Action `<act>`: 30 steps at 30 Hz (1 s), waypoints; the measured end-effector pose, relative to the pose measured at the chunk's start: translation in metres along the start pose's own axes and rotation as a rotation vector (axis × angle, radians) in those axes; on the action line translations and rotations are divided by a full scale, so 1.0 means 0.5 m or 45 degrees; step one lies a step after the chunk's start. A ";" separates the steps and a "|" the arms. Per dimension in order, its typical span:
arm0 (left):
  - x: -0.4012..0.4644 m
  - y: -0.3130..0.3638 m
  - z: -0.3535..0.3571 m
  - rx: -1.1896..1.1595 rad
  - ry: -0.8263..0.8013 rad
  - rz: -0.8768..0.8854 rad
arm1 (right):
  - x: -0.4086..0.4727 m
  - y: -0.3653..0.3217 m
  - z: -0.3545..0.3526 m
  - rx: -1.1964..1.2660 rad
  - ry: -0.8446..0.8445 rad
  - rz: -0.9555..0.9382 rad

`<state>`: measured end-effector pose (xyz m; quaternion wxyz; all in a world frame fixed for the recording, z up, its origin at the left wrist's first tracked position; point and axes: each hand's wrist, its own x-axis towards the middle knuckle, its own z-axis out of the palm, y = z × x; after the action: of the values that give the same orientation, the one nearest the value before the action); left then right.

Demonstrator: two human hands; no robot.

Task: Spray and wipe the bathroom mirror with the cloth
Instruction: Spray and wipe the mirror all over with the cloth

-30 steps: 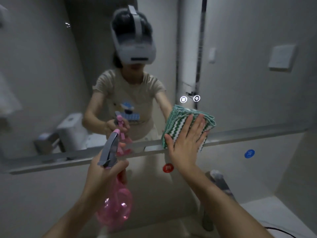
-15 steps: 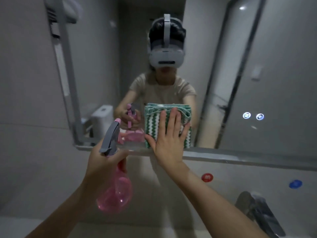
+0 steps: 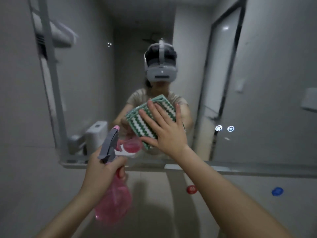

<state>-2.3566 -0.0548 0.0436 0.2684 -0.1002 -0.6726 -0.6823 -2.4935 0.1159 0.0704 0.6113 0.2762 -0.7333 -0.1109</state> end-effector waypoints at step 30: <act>0.067 0.115 0.172 -0.129 -0.233 -0.024 | 0.037 0.324 -0.092 -0.169 0.068 0.495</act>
<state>-2.3751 0.0236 0.1165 0.1942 -0.1691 -0.6599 -0.7058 -2.4948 0.2472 0.1775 0.6573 0.0914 -0.7474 -0.0317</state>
